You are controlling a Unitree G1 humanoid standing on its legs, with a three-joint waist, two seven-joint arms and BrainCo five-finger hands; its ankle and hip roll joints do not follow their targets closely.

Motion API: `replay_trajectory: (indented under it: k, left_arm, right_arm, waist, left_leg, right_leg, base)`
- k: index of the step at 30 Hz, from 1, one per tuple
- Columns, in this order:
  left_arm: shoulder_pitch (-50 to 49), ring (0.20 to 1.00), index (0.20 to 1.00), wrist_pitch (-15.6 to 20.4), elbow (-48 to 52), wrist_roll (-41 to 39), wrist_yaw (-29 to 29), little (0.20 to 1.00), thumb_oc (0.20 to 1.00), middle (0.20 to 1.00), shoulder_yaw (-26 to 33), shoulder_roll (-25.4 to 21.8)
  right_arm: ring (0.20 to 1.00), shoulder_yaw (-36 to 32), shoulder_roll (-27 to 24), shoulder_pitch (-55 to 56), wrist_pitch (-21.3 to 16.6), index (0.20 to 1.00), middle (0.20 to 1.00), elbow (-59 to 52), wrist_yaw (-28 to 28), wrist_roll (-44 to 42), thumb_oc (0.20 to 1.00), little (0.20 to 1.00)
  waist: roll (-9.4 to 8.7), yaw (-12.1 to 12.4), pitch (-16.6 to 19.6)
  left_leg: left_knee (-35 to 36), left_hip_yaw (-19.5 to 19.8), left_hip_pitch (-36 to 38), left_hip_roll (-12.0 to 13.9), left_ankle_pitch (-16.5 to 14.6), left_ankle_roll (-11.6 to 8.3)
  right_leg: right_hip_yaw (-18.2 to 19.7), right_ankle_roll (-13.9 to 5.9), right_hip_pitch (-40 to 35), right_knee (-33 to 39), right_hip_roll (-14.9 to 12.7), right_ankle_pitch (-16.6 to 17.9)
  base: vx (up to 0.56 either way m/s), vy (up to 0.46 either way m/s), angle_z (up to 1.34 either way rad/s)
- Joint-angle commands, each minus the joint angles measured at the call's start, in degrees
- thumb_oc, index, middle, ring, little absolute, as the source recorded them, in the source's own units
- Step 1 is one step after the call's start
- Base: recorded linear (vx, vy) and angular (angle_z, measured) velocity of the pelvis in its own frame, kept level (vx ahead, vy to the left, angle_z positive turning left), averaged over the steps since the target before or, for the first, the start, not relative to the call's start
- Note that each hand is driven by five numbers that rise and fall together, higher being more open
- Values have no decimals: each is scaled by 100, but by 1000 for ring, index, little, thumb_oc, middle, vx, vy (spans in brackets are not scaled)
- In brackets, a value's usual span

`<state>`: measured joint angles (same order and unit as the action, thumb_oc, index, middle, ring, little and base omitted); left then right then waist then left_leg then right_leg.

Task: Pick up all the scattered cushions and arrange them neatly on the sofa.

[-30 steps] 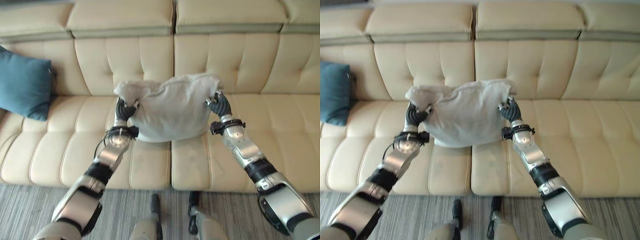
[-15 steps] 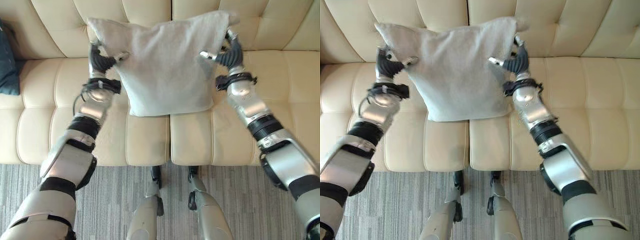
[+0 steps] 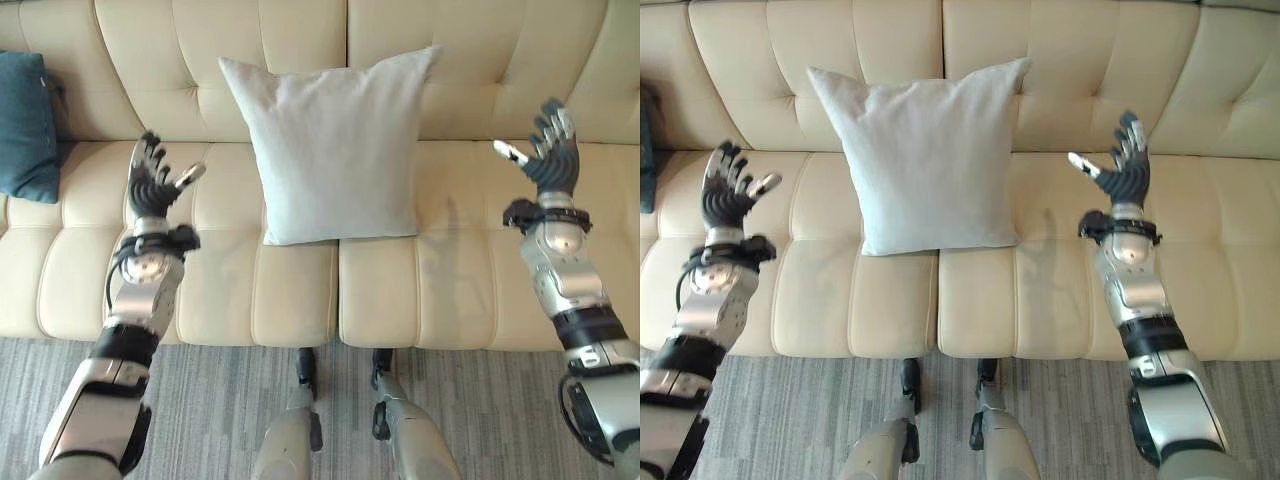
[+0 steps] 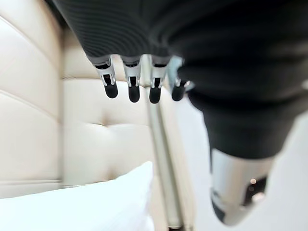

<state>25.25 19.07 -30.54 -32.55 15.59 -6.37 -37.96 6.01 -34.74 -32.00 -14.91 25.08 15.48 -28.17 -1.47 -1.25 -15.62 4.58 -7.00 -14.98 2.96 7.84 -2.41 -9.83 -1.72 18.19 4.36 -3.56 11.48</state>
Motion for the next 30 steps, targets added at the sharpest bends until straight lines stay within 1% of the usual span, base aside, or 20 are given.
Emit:
replay_trajectory:
  k: [1, 2, 3, 4, 5, 6, 7, 8, 10, 11, 12, 13, 16, 17, 19, 23, 25, 26, 28, 30]
  left_arm:
    - [401, 1000, 1000, 232, -217, 248, -79, 1000, 1000, 1000, -68, -26]
    - [-3, 1000, 1000, 223, -64, 375, -134, 1000, 1000, 1000, 62, 56]
    - [-30, 1000, 1000, 216, -45, 381, -131, 1000, 1000, 1000, 67, 59]
    - [-1013, 1000, 1000, 102, 428, 705, -444, 1000, 1000, 1000, 162, 379]
    - [-1044, 1000, 1000, 94, 449, 711, -443, 1000, 1000, 1000, 164, 384]
    - [-1340, 1000, 1000, 51, 552, 820, -544, 1000, 1000, 1000, 217, 491]
    - [-1899, 1000, 1000, -54, 609, 950, -767, 1000, 1000, 1000, 311, 692]
    - [-1922, 1000, 1000, -57, 621, 952, -768, 1000, 1000, 1000, 311, 693]
    - [-2830, 1000, 1000, -202, 637, 1307, -1080, 1000, 1000, 1000, 439, 952]
    - [-2849, 1000, 1000, -204, 646, 1311, -1079, 1000, 1000, 1000, 439, 953]
    - [-3040, 1000, 1000, -273, 553, 1352, -1165, 1000, 1000, 1000, 431, 1054]
    - [-3396, 1000, 1000, -366, 334, 1653, -1272, 1000, 1000, 1000, 432, 1160]
    - [-3631, 1000, 1000, -434, 128, 1868, -1362, 1000, 1000, 1000, 369, 1245]
    - [-3718, 1000, 1000, -484, -176, 2042, -1351, 1000, 1000, 1000, 303, 1335]
    - [-3769, 1000, 1000, -510, -309, 2163, -1348, 1000, 1000, 1000, 271, 1382]
    - [-3798, 1000, 1000, -559, -740, 2457, -1315, 1000, 1000, 1000, 117, 1530]
    - [-3672, 1000, 1000, -523, -799, 2441, -1215, 1000, 1000, 1000, 94, 1521]
    - [-3616, 1000, 1000, -504, -730, 2414, -1162, 1000, 1000, 1000, 78, 1490]
    - [-3522, 1000, 1000, -476, -653, 2413, -1093, 1000, 1000, 1000, 91, 1426]
    - [-3381, 1000, 1000, -458, -590, 2403, -1069, 1000, 1000, 1000, 76, 1324]
  right_arm:
    - [1000, 73, -47, -260, -326, 1000, 1000, -98, -233, 36, 1000, 1000]
    - [1000, 12, -13, 116, -298, 1000, 1000, -324, -365, 108, 1000, 1000]
    - [1000, 11, -11, 140, -291, 1000, 1000, -343, -363, 112, 1000, 1000]
    - [1000, -182, 154, 1044, -213, 1000, 1000, -870, -732, 336, 1000, 1000]
    - [1000, -185, 157, 1079, -204, 1000, 1000, -895, -731, 342, 1000, 1000]
    - [1000, -244, 183, 1387, -183, 1000, 1000, -976, -831, 454, 1000, 1000]
    - [1000, -346, 319, 2015, -108, 1000, 1000, -998, -1036, 641, 1000, 1000]
    - [1000, -345, 322, 2038, -105, 1000, 1000, -1010, -1036, 644, 1000, 1000]
    - [1000, -383, 491, 2950, 57, 1000, 1000, -923, -1292, 1327, 1000, 1000]
    - [1000, -379, 493, 2966, 57, 1000, 1000, -930, -1291, 1331, 1000, 1000]
    - [1000, -356, 563, 3195, 72, 1000, 1000, -828, -1327, 1550, 1000, 1000]
    - [1000, -295, 677, 3576, 168, 1000, 1000, -575, -1397, 1916, 1000, 1000]
    - [1000, -178, 789, 3811, 196, 1000, 1000, -249, -1415, 2187, 1000, 1000]
    - [1000, -120, 899, 3955, 249, 1000, 1000, 46, -1465, 2182, 1000, 1000]
    - [1000, -104, 953, 4008, 260, 1000, 1000, 192, -1472, 2206, 1000, 1000]
    - [1000, -115, 1067, 4251, 310, 1000, 1000, 360, -1521, 2122, 1000, 1000]
    - [1000, -67, 1087, 4185, 316, 1000, 1000, 309, -1452, 2096, 1000, 1000]
    - [1000, -34, 1076, 4124, 319, 1000, 1000, 264, -1414, 2106, 1000, 1000]
    - [1000, 76, 1086, 3969, 317, 1000, 1000, 192, -1396, 2111, 1000, 1000]
    - [1000, 183, 1112, 3803, 316, 1000, 1000, 165, -1392, 2082, 1000, 1000]
  waist:
    - [53, 71, 473]
    - [37, 78, 462]
    - [38, 77, 468]
    - [32, 63, 478]
    - [34, 63, 489]
    - [31, 52, 512]
    - [33, 20, 553]
    - [34, 18, 555]
    - [50, -28, 645]
    - [50, -31, 651]
    - [57, -47, 703]
    - [62, -66, 772]
    - [64, -83, 843]
    - [60, -102, 906]
    - [47, -105, 909]
    - [-20, -164, 985]
    - [-53, -203, 901]
    - [-68, -214, 833]
    - [-67, -189, 752]
    - [-60, -150, 644]
  left_leg:
    - [-249, 16, 34, -30, -609, -159]
    - [-244, 7, 93, -34, -613, -149]
    - [-240, 7, 103, -34, -613, -149]
    - [-206, -25, 274, -42, -622, -134]
    - [-198, -24, 288, -42, -622, -134]
    - [-174, -29, 356, -45, -622, -130]
    - [-128, -38, 496, -41, -623, -121]
    - [-116, -36, 517, -42, -621, -122]
    - [-47, -60, 737, -37, -620, -112]
    - [-44, -58, 748, -37, -621, -113]
    - [-35, -35, 808, -44, -624, -110]
    - [-22, -44, 941, -47, -640, -104]
    - [-14, -55, 1093, -57, -678, -94]
    - [-26, -60, 1216, -70, -717, -89]
    - [-28, -72, 1292, -79, -747, -82]
    - [-140, -119, 1516, -177, -945, -16]
    - [-155, -154, 1487, -208, -958, 30]
    - [-158, -183, 1437, -220, -939, 52]
    - [-122, -289, 1336, -195, -902, 94]
    - [-138, -328, 1192, -125, -817, 123]
  right_leg:
    - [115, -608, -247, -798, -411, -1103]
    - [114, -608, -308, -785, -403, -1103]
    - [114, -609, -317, -782, -403, -1103]
    - [86, -616, -479, -765, -384, -1131]
    - [84, -616, -493, -759, -383, -1132]
    - [75, -618, -561, -752, -375, -1145]
    - [47, -627, -696, -739, -367, -1160]
    - [44, -628, -717, -730, -366, -1160]
    - [2, -648, -945, -684, -373, -1175]
    - [-1, -649, -958, -676, -372, -1174]
    - [-21, -653, -1034, -660, -374, -1179]
    - [-54, -670, -1169, -638, -376, -1183]
    - [-72, -683, -1310, -615, -378, -1199]
    - [-76, -691, -1432, -605, -386, -1210]
    - [-76, -698, -1513, -597, -394, -1219]
    - [-40, -737, -1734, -627, -470, -1234]
    - [44, -794, -1598, -726, -510, -1151]
    - [114, -846, -1431, -811, -531, -1018]
    - [196, -914, -1142, -972, -551, -919]
    - [251, -910, -980, -1340, -495, -1033]
  base:
    - [-8, -8, -4]
    - [-2, -6, -3]
    - [0, 0, 0]
    - [32, -6, 1]
    - [46, -6, 0]
    - [46, -12, 0]
    - [46, -12, 0]
    - [48, -17, 1]
    - [51, -2, -2]
    - [58, -4, -3]
    - [43, -2, -2]
    - [56, 5, 0]
    - [24, 17, 0]
    - [38, 38, -3]
    - [18, 43, -2]
    - [-12, 130, -5]
    - [-162, 136, -3]
    - [-221, 77, -11]
    - [-225, 53, -31]
    - [-234, 25, -54]
